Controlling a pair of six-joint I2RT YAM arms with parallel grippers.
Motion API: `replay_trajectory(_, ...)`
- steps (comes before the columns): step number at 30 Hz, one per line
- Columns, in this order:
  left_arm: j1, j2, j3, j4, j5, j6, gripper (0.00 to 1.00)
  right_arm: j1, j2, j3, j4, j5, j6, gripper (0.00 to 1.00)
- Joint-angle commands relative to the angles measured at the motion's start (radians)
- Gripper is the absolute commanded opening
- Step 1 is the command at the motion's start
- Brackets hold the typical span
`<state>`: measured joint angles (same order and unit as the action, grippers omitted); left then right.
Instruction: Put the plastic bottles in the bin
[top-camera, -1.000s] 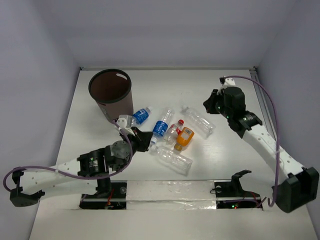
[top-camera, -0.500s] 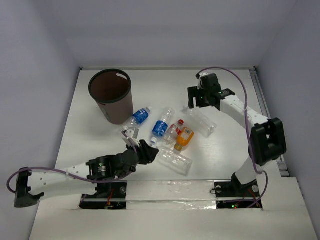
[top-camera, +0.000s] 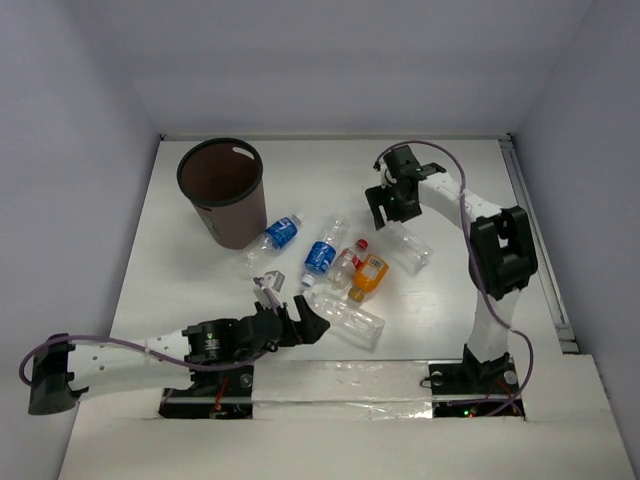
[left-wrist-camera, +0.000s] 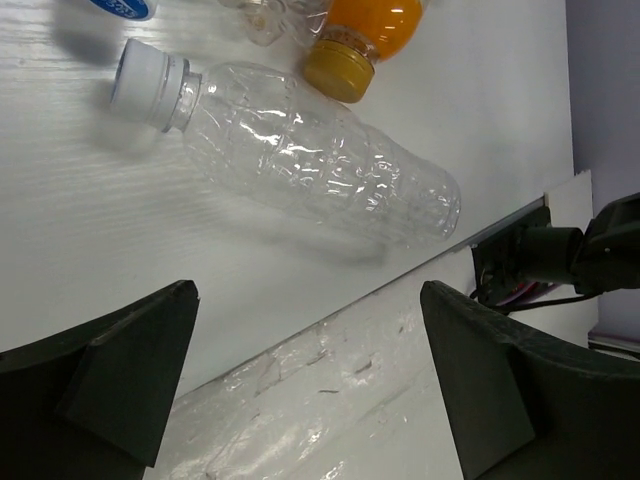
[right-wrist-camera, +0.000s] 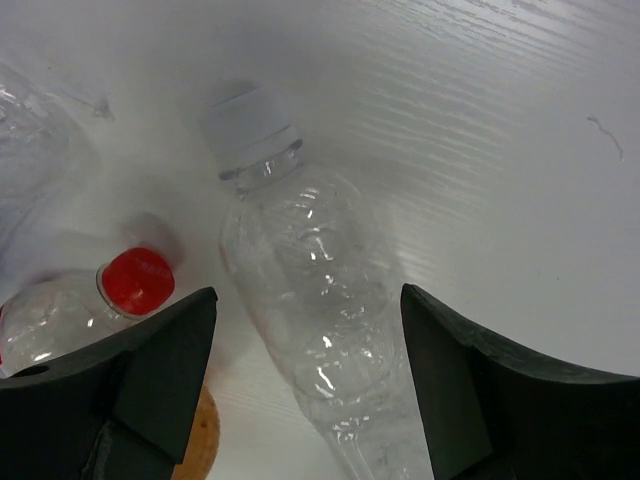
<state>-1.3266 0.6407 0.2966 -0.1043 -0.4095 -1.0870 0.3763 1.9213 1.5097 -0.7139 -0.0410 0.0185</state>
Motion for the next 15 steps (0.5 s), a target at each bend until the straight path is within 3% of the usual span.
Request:
replay_trajectory(1,0.001,-0.027,-0.03,0.035,0.02,-0.04,0.94,0.004,0.076,0.089,-0.102,0.022,-0.046,0.79)
replay_trajectory(6,0.001,-0.049,-0.066,0.035,0.02,-0.083,0.98,0.004,0.154,0.159,-0.144,0.01,-0.063,0.76)
replay_trajectory(9,0.001,-0.049,-0.08,0.052,0.026,-0.09,0.99,0.004,0.154,0.167,-0.131,0.02,-0.058,0.62)
replay_trajectory(10,0.001,-0.044,-0.08,0.055,0.028,-0.091,0.99,0.004,0.142,0.162,-0.116,0.023,-0.049,0.54)
replay_trajectory(15,0.001,-0.044,-0.086,0.061,0.023,-0.088,0.99,0.004,-0.063,0.165,-0.079,0.2,0.021,0.54)
